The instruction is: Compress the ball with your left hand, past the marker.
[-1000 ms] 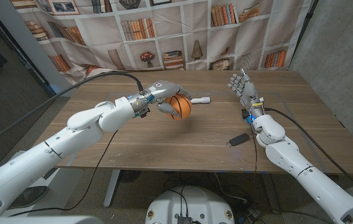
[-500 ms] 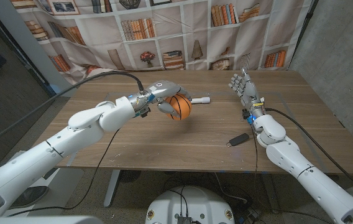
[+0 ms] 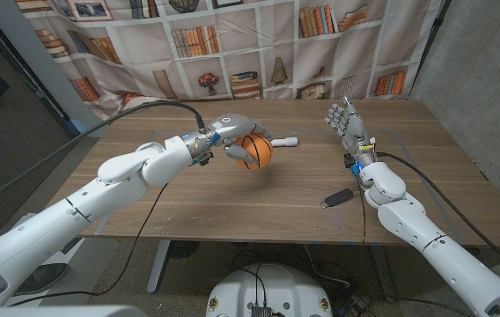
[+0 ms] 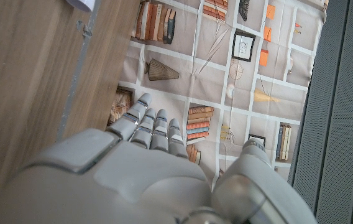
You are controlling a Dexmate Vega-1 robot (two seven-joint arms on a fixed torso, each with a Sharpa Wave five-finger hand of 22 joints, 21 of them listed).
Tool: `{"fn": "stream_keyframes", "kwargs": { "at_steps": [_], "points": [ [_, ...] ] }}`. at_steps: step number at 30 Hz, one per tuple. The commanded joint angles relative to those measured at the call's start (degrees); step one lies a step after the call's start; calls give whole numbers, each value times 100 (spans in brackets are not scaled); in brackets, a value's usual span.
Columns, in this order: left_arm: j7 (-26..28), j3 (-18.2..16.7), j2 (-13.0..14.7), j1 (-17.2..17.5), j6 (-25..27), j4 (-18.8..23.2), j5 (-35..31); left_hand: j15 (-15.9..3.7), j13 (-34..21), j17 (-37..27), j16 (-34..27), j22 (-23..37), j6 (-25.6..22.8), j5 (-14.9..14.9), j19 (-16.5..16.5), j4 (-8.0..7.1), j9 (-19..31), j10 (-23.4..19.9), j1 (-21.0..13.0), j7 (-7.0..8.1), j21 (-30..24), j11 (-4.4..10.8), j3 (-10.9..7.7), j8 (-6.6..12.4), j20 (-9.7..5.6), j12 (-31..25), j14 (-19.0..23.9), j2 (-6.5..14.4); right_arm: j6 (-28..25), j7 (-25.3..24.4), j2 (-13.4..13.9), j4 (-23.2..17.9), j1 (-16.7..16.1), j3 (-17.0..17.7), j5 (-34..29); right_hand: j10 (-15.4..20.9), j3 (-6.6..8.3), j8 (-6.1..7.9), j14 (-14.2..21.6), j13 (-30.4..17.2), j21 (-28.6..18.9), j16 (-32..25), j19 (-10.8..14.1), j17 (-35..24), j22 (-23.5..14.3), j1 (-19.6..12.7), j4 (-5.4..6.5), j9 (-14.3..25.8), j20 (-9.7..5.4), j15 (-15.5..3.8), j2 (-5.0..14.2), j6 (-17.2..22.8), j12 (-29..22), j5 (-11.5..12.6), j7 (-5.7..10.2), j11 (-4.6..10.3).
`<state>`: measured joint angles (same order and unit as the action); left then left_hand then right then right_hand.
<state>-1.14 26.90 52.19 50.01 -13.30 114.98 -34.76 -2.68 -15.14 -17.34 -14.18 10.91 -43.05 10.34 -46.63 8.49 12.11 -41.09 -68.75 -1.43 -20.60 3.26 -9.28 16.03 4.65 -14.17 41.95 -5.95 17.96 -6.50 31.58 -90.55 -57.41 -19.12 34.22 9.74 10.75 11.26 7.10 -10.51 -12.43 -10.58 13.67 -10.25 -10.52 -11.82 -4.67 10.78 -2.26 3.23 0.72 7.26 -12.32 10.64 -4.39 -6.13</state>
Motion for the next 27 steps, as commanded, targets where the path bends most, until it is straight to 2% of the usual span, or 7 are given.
{"fn": "stream_keyframes", "kwargs": {
  "at_steps": [1,11,20,27],
  "points": [
    [-90,28,27,24,216,133,-150,-267,6,36,24,-4,35,-8,-461,-603,19,11,-640,48,-31,4,-491,-31,-649,32,133,1117,4,-7,-13,5,-31,13,26,51,7,16,63,-24,-2,-1,51,-35,-12,-8,-29,25,-180,-7,68,41,3,-13,11,13],
    [-203,40,72,61,358,235,-163,-226,33,81,98,-16,109,16,-373,-689,12,99,-422,47,3,38,-424,-97,-598,111,52,1085,25,-13,-7,-16,-91,34,51,49,5,15,67,-24,-1,-2,57,-36,-12,-4,-31,25,-179,-5,72,42,5,-14,8,29],
    [-274,60,105,88,434,287,-173,-161,67,144,212,-30,219,10,-220,-858,1,205,-12,94,79,84,-263,-192,-520,194,-159,977,45,-8,6,-22,-130,43,51,55,2,13,81,-24,-1,-7,65,-36,-13,0,-33,25,-175,-6,74,38,3,-14,8,24],
    [-277,84,116,88,430,271,-185,-113,83,182,251,-32,248,5,-131,-938,-5,252,181,137,127,127,-184,-227,-464,224,-247,927,51,-6,4,-24,-136,35,42,66,1,15,89,-24,0,-9,68,-36,-13,1,-35,25,-172,4,76,46,0,-14,16,23]
  ]
}}
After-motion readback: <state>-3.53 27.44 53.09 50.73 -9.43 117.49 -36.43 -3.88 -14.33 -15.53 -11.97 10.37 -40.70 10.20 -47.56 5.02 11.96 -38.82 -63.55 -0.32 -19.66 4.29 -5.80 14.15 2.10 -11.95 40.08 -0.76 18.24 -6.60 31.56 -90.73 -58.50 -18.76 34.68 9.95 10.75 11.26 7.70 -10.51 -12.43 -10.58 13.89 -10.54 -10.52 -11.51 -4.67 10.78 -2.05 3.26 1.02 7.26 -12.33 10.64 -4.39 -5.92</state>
